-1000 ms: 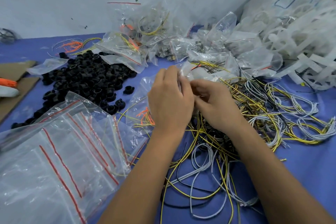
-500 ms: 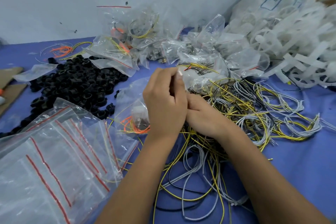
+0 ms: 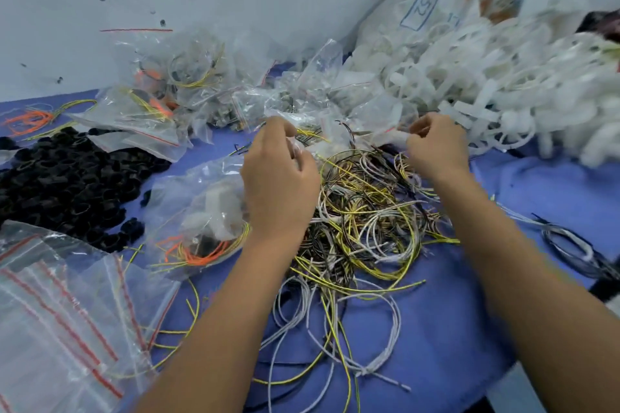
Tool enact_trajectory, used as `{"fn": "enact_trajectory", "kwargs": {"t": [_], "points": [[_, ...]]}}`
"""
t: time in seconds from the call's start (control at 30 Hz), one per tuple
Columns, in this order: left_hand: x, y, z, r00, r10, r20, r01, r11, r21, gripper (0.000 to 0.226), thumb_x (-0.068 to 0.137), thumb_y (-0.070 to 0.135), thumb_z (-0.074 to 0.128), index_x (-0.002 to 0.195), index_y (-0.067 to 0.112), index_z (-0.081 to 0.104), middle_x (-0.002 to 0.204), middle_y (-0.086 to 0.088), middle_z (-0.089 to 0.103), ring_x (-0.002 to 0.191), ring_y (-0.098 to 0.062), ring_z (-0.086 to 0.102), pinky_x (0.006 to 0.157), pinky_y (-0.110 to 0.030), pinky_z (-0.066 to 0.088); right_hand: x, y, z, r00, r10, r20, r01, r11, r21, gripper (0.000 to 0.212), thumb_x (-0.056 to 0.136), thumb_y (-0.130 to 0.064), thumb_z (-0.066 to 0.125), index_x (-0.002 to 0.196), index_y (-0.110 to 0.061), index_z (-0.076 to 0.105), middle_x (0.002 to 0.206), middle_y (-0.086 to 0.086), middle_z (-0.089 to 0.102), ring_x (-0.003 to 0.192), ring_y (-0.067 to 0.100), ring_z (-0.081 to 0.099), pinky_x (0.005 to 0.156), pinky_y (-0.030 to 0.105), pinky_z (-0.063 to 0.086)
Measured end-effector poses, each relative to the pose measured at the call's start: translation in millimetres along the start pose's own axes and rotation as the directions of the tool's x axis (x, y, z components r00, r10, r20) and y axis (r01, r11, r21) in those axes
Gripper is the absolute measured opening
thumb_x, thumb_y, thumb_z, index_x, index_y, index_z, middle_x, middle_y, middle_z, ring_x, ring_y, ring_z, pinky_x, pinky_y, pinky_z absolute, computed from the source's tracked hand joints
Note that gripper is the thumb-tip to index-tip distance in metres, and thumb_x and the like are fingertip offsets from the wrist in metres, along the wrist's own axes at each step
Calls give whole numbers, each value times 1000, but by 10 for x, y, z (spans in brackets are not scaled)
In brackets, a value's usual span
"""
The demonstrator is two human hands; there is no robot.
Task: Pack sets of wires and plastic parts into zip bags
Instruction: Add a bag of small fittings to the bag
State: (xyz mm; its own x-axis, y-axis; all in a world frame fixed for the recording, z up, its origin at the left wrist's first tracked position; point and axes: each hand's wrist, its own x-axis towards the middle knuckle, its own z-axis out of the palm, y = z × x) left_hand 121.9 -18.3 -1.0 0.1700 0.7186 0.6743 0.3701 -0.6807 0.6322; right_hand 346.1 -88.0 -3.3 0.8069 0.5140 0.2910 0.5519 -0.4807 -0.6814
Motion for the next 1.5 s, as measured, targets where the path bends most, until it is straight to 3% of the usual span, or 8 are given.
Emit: {"fn": "enact_trajectory", "kwargs": {"t": [0.13,0.23,0.5,0.63,0.77,0.93,1.13,1.5], "points": [[4,179,190,999,27,-29,-29,998,-56,15,88,1,62,98,12,58,76,2,55,70,-20,53,63,-28,36,305,181,19,997,26,74,-5,963,-269,55,93,-12,58,146,-19,46,139,27,41,113,45,52,92,45,47],[-29,301,316,997,77,-21,-78,992,-98,16,87,1,63,98,12,59,77,2,57,68,-16,53,64,-19,38,431,252,55,988,51,143,0,940,-341,30,95,-8,52,123,-12,60,138,28,48,115,44,53,87,44,47],[-109,53,321,998,-1,62,0,1000,19,24,81,5,67,100,17,59,80,2,56,75,-18,54,67,-30,39,164,268,-57,957,-59,-285,67,998,19,16,96,-21,61,93,-14,76,92,5,75,89,27,67,71,30,41],[-117,-182,196,992,-92,89,83,992,94,23,83,8,67,98,22,56,77,6,55,74,-18,52,65,-26,30,-107,-67,-95,951,-43,-306,138,945,296,22,95,-16,61,112,-21,73,88,4,70,73,25,62,82,43,55],[-144,-512,-83,977,-150,149,119,973,199,18,83,11,65,95,21,57,77,5,60,76,-24,59,69,-32,41,-556,-603,30,995,-84,-47,89,616,782,50,98,-7,60,135,-37,49,78,22,68,61,27,65,58,33,56],[-136,-694,-412,961,-277,-5,277,961,15,10,91,21,72,88,17,64,75,6,67,71,-16,66,73,-40,55,-937,-1104,433,900,-61,433,-428,79,900,11,102,-1,56,105,-10,51,70,3,63,54,15,59,44,20,43],[-20,-588,-578,888,-411,-206,322,876,-360,15,95,16,67,81,17,61,75,-3,66,70,-19,62,66,-29,49,-1194,-1067,713,826,-237,512,-497,124,859,12,101,-3,56,108,-8,65,79,6,67,59,14,53,47,18,40],[10,-537,-763,952,-77,-296,17,979,-201,24,97,24,69,76,13,68,64,8,59,60,-12,53,58,-36,45,-1435,-1125,902,816,-253,519,-417,364,833,24,98,-2,64,121,-6,68,72,3,72,54,14,63,52,21,55]]}}
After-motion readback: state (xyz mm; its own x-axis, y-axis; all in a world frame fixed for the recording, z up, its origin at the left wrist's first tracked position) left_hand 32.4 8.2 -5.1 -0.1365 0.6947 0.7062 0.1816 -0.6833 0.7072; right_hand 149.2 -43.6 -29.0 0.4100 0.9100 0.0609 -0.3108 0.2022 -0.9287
